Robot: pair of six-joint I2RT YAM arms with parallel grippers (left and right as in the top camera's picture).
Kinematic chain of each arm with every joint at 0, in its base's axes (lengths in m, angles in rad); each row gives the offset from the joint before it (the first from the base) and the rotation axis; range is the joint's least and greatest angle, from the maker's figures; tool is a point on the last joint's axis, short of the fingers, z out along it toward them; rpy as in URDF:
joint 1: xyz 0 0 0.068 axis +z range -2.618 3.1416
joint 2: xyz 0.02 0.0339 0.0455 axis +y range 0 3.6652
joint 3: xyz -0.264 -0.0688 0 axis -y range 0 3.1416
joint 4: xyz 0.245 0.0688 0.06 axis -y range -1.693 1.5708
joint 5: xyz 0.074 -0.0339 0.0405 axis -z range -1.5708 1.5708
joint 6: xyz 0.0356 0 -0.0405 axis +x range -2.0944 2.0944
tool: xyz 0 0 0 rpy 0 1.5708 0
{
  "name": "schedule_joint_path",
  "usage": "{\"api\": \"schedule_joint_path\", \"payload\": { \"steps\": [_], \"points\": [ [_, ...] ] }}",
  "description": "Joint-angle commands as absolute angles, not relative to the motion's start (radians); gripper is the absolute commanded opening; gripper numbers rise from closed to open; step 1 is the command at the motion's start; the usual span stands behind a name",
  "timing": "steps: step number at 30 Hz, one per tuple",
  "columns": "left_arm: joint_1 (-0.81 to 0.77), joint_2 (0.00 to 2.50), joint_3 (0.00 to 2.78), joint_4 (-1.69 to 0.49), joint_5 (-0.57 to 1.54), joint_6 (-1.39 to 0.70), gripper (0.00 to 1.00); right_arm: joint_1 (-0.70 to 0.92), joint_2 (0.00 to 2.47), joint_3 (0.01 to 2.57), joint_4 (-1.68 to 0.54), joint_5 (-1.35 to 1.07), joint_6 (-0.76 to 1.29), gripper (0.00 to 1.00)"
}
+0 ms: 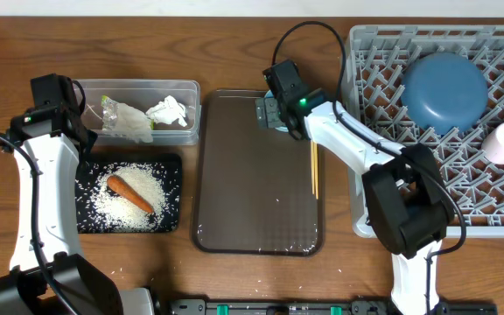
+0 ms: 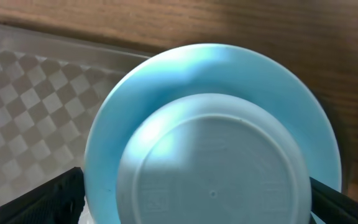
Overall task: Sort waste into correct bins and load items into the dishwasher rack
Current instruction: 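Grasp the white cup nested in the light-blue bowl with the right gripper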
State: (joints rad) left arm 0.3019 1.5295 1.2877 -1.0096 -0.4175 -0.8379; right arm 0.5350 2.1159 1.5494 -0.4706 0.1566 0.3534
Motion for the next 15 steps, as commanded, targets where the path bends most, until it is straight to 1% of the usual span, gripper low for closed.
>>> {"api": "schedule_joint_path", "payload": {
  "steps": [1,8,11,13,15],
  "points": [
    [0.305,1.526,1.285,-1.012,-0.423,-0.844,0.99,0.516,2.115,1.551,-0.468,0.176,0.366,0.92],
    [0.305,1.526,1.285,-1.012,-0.422,-0.844,0.99,0.517,2.099,1.552,-0.469,0.176,0.366,0.83],
    [0.305,1.526,1.285,-1.012,-0.423,-0.844,0.99,0.518,2.082,1.552,-0.475,0.176,0.366,0.78],
    [0.305,1.526,1.285,-1.012,-0.423,-0.844,0.99,0.518,2.071,1.552,-0.483,0.176,0.366,0.72],
    [0.305,1.526,1.285,-1.012,-0.423,-0.844,0.99,0.517,2.066,1.552,-0.484,0.176,0.366,0.7]
  ]
}}
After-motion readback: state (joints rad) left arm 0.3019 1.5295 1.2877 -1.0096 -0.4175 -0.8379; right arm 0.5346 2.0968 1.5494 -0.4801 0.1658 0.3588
